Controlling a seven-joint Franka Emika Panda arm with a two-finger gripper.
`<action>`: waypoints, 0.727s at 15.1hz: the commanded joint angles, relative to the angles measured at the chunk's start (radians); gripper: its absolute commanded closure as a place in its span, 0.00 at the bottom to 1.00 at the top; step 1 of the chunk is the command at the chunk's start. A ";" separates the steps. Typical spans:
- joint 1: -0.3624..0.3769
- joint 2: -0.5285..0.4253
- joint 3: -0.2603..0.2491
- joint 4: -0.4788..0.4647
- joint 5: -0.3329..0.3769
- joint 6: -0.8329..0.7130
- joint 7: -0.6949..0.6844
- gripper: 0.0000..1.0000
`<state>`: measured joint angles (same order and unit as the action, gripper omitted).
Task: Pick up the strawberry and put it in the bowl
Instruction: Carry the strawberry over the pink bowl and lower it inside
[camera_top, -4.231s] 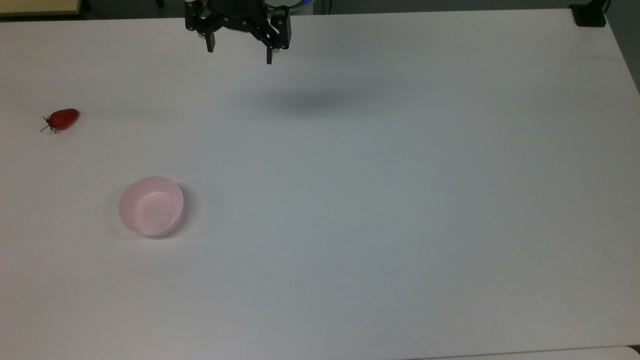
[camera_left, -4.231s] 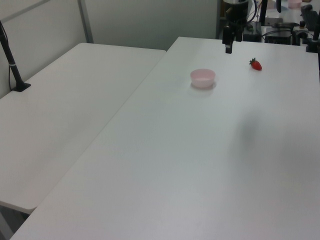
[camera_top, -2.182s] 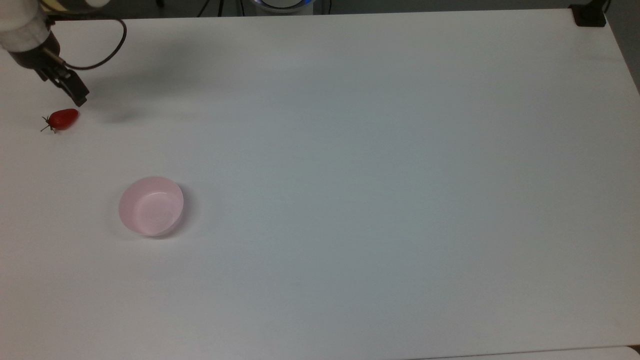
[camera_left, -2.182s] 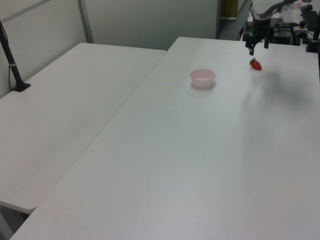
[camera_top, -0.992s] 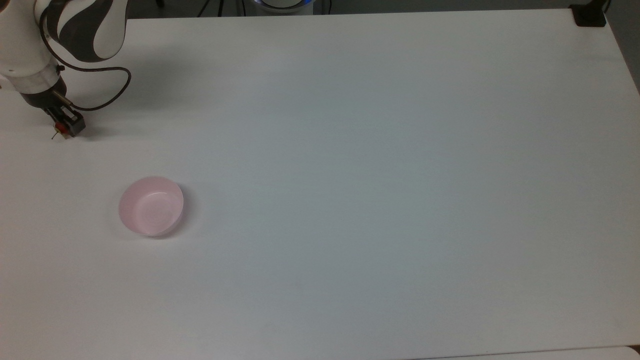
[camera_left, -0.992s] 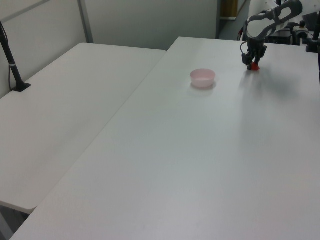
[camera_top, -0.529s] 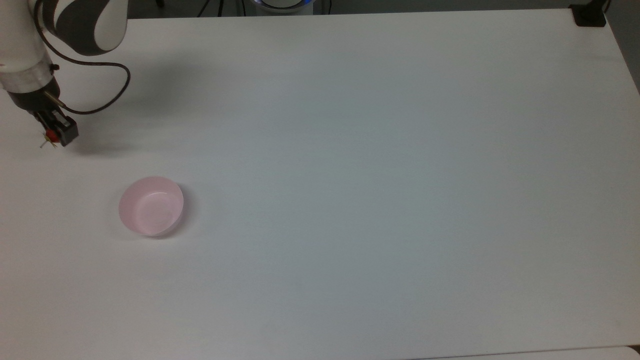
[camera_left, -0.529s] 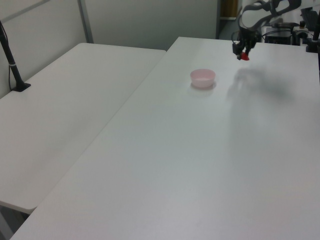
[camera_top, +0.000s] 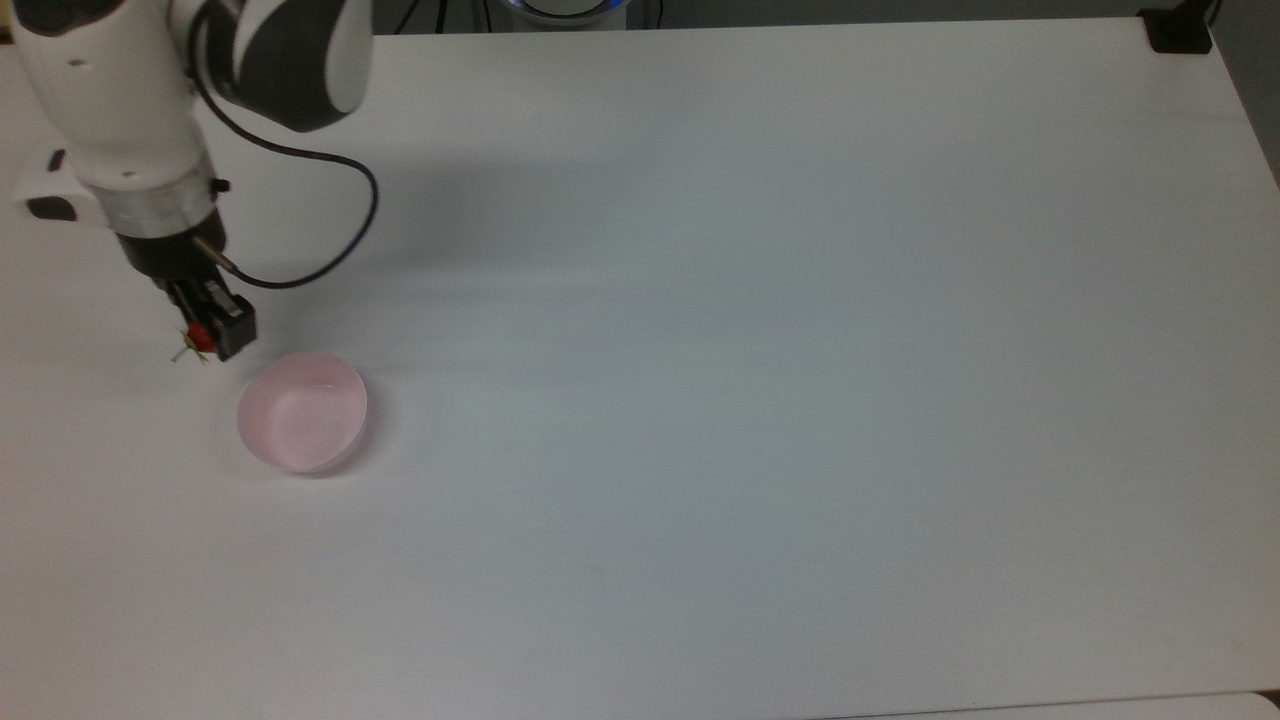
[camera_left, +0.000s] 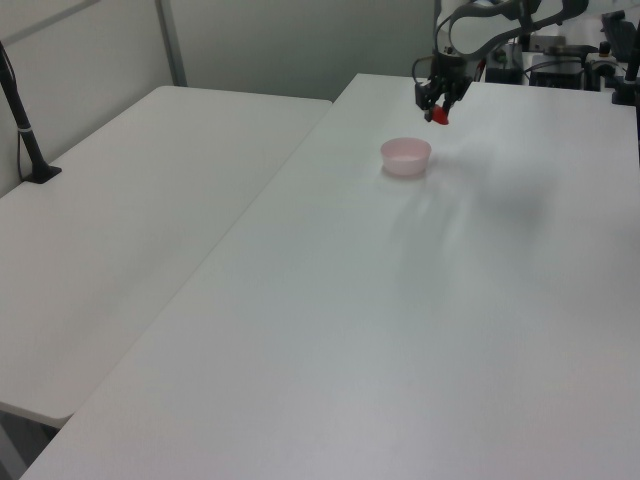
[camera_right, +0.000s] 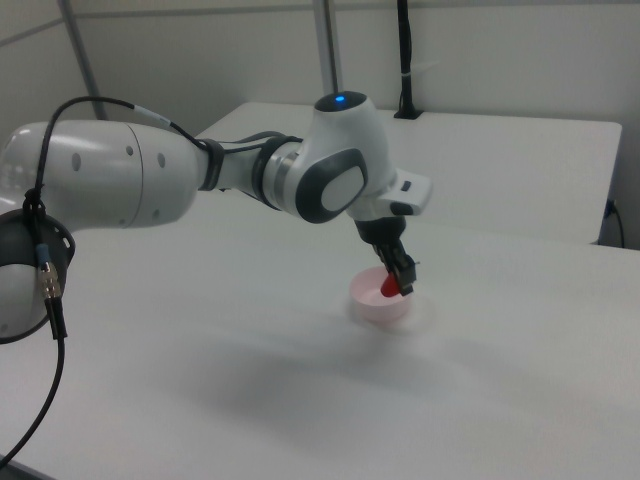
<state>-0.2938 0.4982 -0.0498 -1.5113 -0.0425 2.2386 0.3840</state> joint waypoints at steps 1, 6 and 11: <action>0.053 0.006 -0.005 -0.004 0.013 0.090 0.062 0.65; 0.078 0.059 -0.005 -0.004 0.006 0.159 0.072 0.60; 0.082 0.071 -0.005 -0.004 0.001 0.179 0.069 0.00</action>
<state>-0.2225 0.5799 -0.0488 -1.5116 -0.0426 2.4042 0.4420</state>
